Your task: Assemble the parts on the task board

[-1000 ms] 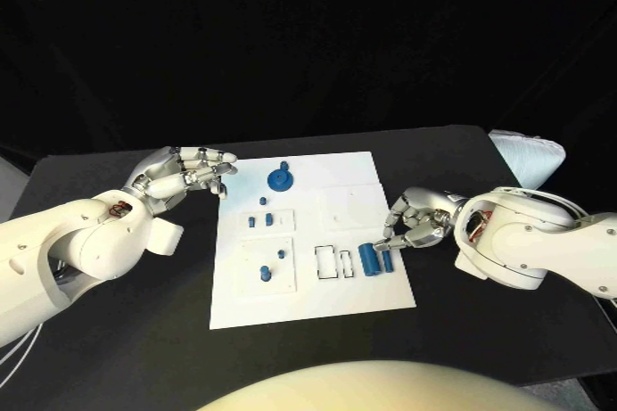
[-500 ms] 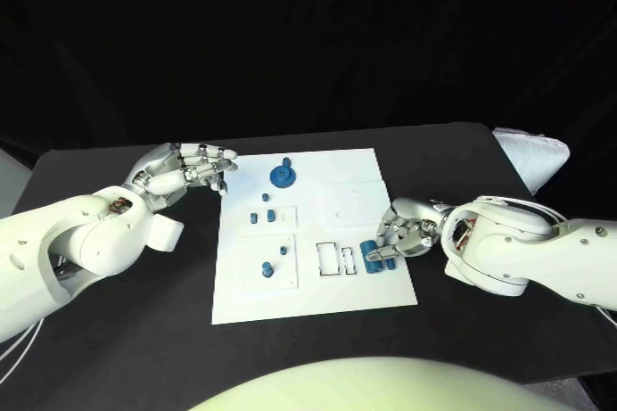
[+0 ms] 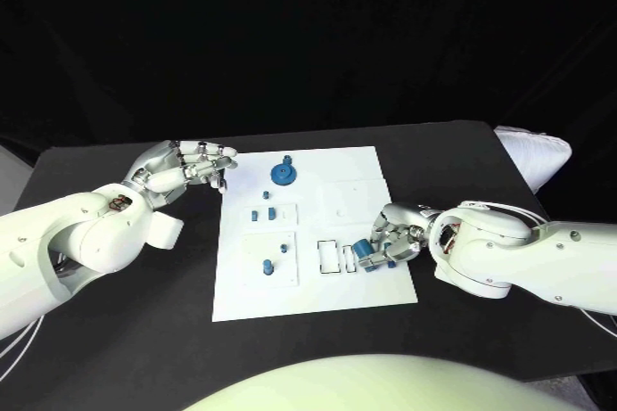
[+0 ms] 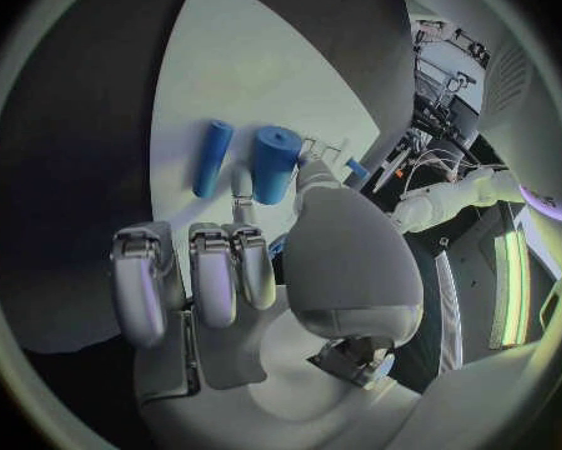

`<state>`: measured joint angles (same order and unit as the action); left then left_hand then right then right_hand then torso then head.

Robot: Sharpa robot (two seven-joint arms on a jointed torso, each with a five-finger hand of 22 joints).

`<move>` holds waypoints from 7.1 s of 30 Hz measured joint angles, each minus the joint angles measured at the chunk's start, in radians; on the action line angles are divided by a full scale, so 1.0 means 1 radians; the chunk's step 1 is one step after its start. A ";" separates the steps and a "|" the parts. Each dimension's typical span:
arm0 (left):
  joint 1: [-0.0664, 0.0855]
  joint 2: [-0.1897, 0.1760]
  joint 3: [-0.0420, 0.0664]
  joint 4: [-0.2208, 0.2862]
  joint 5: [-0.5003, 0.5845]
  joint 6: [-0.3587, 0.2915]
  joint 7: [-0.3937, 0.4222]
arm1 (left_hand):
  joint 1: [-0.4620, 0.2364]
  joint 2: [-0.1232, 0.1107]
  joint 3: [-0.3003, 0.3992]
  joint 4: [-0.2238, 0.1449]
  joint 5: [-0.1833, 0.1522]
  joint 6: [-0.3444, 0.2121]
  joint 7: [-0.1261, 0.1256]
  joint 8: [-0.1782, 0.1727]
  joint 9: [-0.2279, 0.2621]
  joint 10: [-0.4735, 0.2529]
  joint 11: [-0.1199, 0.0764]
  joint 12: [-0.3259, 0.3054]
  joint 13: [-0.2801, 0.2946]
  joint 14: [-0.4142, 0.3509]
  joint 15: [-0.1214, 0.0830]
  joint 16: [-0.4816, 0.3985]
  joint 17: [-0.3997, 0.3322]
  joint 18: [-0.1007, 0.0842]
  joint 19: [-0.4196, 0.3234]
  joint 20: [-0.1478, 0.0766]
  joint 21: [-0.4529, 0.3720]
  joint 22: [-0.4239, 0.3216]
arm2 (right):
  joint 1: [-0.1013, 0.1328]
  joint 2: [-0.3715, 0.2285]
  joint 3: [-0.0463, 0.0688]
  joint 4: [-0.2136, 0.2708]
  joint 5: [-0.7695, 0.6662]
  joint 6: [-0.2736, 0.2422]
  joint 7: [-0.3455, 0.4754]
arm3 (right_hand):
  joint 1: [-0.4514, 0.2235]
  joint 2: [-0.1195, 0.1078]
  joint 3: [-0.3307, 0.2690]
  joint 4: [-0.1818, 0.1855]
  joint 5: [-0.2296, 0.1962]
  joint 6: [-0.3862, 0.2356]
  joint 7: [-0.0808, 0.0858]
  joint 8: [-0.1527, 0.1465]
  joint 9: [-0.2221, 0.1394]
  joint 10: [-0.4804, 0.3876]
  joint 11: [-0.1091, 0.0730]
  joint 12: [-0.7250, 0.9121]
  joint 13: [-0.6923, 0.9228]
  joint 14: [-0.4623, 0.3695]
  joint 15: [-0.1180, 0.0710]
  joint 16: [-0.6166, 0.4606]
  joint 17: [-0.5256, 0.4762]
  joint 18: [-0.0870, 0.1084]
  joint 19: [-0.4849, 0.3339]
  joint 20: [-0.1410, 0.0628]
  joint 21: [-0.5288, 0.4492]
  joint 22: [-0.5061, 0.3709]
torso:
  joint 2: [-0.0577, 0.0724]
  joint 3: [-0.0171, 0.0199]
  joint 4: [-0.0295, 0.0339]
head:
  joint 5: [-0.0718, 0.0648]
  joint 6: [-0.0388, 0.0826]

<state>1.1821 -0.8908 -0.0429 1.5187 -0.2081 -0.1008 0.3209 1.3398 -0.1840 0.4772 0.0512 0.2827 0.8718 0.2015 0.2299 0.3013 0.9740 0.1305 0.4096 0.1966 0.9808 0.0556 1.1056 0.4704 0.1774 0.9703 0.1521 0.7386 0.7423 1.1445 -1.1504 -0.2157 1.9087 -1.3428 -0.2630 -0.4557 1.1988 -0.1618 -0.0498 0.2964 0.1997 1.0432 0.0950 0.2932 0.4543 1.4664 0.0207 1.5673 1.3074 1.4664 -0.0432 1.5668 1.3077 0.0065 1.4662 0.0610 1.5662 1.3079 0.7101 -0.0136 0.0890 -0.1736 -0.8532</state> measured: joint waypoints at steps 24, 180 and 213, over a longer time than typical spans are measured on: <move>0.000 -0.007 0.000 0.004 0.000 0.000 -0.004 | 0.000 0.000 -0.002 0.008 0.000 0.000 0.000 0.000 0.000 0.000 0.000 0.004 -0.001 0.000 0.000 0.000 -0.001 0.000 0.000 0.000 -0.004 -0.002 | -0.021 0.020 0.001 -0.003 0.016 -0.079 -0.029 | 0.042 -0.020 0.118 -0.004 0.238 -0.005 -0.012 -0.003 0.159 0.000 -0.007 0.000 0.001 0.000 -0.007 0.000 0.000 0.000 0.000 -0.007 0.000 0.000 | -0.002 -0.0014 -0.0005 | 0.009 -0.007; 0.000 -0.003 -0.003 -0.006 0.002 0.001 -0.020 | 0.004 0.004 0.000 0.025 0.000 0.000 0.000 0.000 -0.001 -0.007 0.000 0.004 -0.003 0.000 0.000 0.000 -0.001 0.000 0.003 0.004 -0.012 -0.007 | 0.003 0.102 -0.003 -0.002 0.072 -0.094 0.036 | 0.111 -0.002 0.077 -0.003 -0.095 0.061 -0.063 0.168 0.003 -0.002 -0.052 0.000 0.000 0.000 -0.050 0.000 0.000 0.000 0.000 -0.043 0.000 0.000 | -0.001 -0.0012 0.0001 | 0.021 -0.020; -0.001 0.008 -0.005 -0.013 0.002 0.001 -0.021 | 0.004 0.004 -0.001 0.032 0.000 -0.004 0.003 0.004 -0.001 -0.007 0.000 0.011 -0.004 0.000 0.000 0.000 -0.002 0.000 0.007 0.000 -0.016 -0.010 | 0.040 -0.174 -0.004 0.034 0.037 -0.123 0.067 | 0.091 -0.012 0.059 -0.001 -0.092 -0.009 -0.022 0.123 -0.027 -0.002 -0.030 0.000 0.000 0.002 -0.034 0.000 0.000 0.000 0.000 -0.035 0.000 0.000 | -0.004 -0.0030 -0.0030 | -0.008 -0.018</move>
<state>1.1812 -0.8824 -0.0478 1.5054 -0.2056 -0.0997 0.3000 1.3438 -0.1800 0.4761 0.0830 0.2827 0.8682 0.2049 0.2342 0.3007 0.9668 0.1305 0.4210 0.1929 0.9808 0.0556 1.1056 0.4682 0.1773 0.9775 0.1519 0.7223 0.7322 1.1841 -1.3242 -0.2200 1.9429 -1.3055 -0.3860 -0.3882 1.2893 -0.1738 0.0094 0.2949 0.1079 1.0346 0.0727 0.4158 0.4271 1.4645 -0.0092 1.5673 1.3078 1.4681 -0.0768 1.5667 1.3074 0.0067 1.4661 0.0257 1.5661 1.3078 0.7063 -0.0166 0.0860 -0.1813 -0.8712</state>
